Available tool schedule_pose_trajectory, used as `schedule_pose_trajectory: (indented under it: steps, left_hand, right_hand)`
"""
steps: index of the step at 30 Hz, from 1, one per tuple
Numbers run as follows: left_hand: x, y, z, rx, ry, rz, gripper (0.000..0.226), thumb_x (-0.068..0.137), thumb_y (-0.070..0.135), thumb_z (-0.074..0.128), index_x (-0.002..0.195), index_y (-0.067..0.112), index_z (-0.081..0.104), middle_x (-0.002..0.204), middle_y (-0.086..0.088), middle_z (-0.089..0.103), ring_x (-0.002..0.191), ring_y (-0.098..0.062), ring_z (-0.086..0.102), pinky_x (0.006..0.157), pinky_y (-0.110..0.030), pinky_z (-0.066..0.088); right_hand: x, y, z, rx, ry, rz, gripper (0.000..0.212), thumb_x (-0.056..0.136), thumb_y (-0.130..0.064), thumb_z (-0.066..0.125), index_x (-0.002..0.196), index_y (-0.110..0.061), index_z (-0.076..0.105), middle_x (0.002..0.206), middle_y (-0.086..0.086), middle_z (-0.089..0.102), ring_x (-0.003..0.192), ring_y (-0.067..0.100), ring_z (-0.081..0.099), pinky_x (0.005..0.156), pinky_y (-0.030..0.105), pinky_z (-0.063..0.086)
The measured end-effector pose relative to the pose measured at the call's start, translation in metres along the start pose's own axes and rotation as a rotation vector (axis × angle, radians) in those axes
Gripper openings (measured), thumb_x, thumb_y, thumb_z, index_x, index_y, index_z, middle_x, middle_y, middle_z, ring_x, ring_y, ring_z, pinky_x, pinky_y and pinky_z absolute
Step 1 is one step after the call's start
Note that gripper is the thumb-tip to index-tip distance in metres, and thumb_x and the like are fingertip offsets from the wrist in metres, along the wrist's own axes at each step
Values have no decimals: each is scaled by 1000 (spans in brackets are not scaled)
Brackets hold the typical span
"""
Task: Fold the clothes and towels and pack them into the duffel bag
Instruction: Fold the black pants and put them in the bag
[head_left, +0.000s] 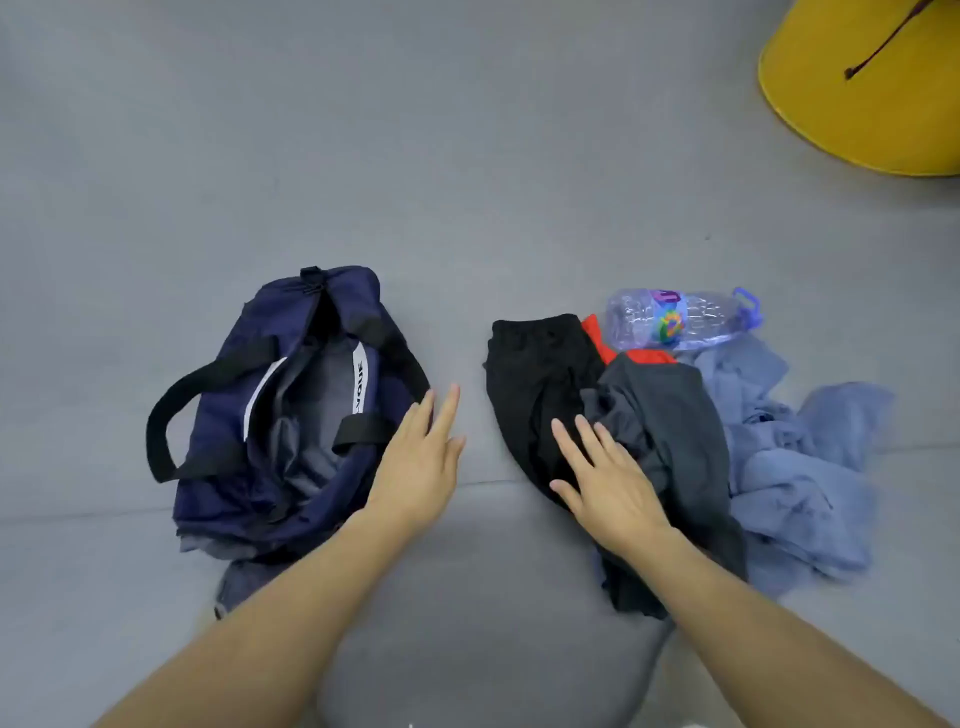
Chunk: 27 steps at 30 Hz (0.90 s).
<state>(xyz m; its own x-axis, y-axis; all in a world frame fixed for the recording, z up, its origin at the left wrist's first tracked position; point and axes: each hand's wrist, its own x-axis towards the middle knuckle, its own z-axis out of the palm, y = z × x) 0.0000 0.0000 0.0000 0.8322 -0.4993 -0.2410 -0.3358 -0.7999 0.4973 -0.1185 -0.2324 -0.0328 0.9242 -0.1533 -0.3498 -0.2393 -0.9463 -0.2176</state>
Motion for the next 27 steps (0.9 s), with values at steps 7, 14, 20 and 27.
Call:
schedule_pose_trajectory:
  steps: [7,14,20,27]
  left_hand:
    - [18,-73,38,413,-101,-19,82,98,29,55,161,27,2,166,-18,17,152,-41,15,123,-49,18]
    - [13,-117,51,505,-249,-130,85,101,34,49,159,29,-13,167,-18,-5,154,-39,-5,125,-46,1]
    - [-15,-156,58,509,-339,-279,78,105,35,39,157,26,-18,166,-17,-16,154,-39,-5,122,-46,17]
    - [-16,-158,49,537,-338,-298,77,103,38,39,159,32,-14,167,-16,-12,154,-38,1,123,-46,18]
  right_hand:
    - [55,-17,59,-167,-17,-7,98,83,-57,69,159,-33,13,166,15,15,150,42,18,118,54,25]
    - [67,11,83,-244,70,-21,78,88,-39,71,155,-30,34,161,16,30,145,44,30,103,55,41]
    - [73,34,72,-272,76,-28,62,99,-43,48,157,-33,28,162,13,28,146,41,29,105,55,40]
    - [64,9,43,-222,113,-24,55,104,-47,23,158,-32,25,161,10,32,143,39,36,110,54,37]
